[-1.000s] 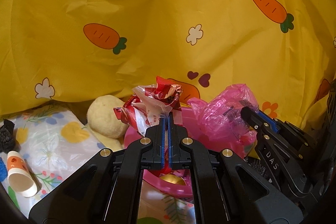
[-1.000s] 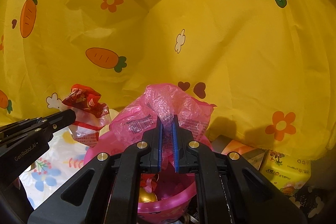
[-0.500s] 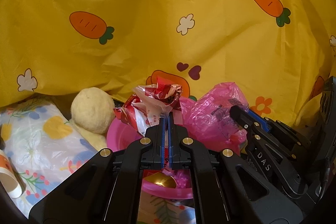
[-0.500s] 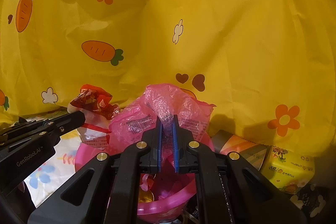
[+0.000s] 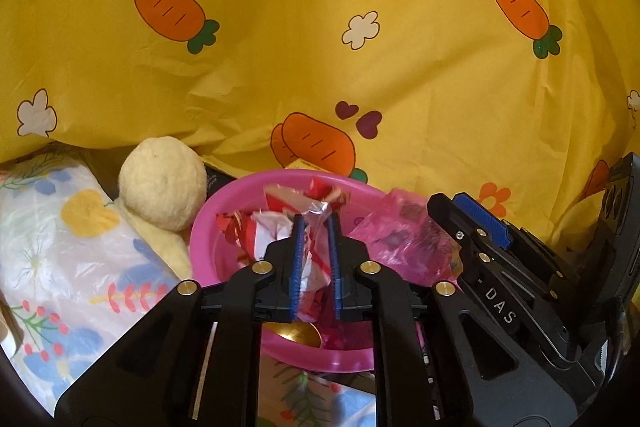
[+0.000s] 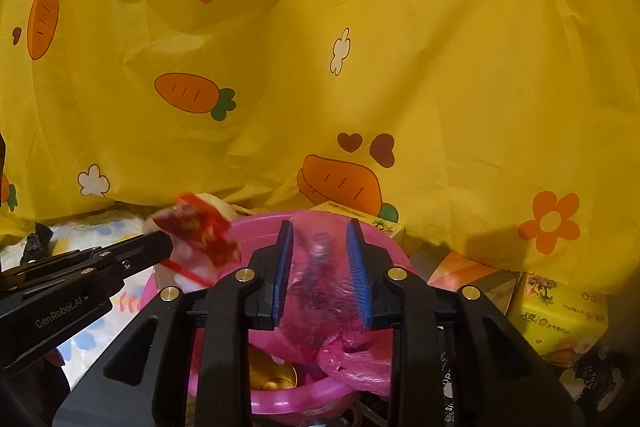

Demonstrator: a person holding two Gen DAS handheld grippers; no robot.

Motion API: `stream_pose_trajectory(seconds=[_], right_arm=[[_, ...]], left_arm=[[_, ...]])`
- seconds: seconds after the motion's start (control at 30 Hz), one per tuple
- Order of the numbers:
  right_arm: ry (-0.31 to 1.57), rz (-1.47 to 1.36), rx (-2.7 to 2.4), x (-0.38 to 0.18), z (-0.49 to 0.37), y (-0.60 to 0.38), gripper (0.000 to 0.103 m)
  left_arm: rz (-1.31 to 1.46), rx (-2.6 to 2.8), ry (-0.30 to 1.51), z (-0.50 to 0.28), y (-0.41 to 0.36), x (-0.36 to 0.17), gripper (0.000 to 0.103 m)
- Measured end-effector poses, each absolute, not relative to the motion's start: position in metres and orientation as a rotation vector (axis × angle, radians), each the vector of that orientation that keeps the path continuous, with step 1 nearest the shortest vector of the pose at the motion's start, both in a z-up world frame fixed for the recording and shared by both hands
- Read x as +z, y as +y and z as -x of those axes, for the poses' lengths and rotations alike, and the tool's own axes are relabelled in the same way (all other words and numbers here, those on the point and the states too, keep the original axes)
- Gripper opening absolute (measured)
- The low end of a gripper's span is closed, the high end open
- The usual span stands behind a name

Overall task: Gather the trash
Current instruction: 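Carry both items over the pink bucket and open both tools to drop them, then move both open tools back toward the black plastic bags and paper cups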

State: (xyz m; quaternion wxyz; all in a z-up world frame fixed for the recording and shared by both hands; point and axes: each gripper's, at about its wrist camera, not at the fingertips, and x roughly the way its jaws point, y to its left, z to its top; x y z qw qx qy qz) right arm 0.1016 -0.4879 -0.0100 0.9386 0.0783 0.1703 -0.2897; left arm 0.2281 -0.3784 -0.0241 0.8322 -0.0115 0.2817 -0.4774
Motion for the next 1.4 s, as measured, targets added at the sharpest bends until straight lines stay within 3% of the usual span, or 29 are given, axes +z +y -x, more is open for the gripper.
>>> stream_pose_trajectory(seconds=[0.07,0.33,0.43,0.57,0.67,1.4], right_arm=[[0.341,-0.161,-0.596,-0.009,-0.1,-0.487,0.033],[0.295,-0.171,-0.606,-0.001,-0.09,-0.481,0.047],[0.29,-0.173,-0.593,0.002,-0.087,-0.473,0.057],[0.263,-0.172,-0.591,0.008,-0.076,-0.458,0.077],[0.248,-0.187,-0.571,0.011,-0.068,-0.445,0.086],[0.38,-0.067,-0.102,-0.006,-0.094,-0.248,0.088]], left_arm=[[0.038,-1.006,0.594,-0.229,-0.374,-0.024,0.048],[0.066,-0.872,0.523,-0.228,-0.336,-0.014,0.086],[0.077,-0.792,0.5,-0.225,-0.311,-0.008,0.093],[0.079,-0.659,0.48,-0.218,-0.271,-0.003,0.097],[0.087,-0.569,0.47,-0.211,-0.238,-0.001,0.097],[0.105,0.026,0.44,-0.159,-0.005,-0.014,0.097]])
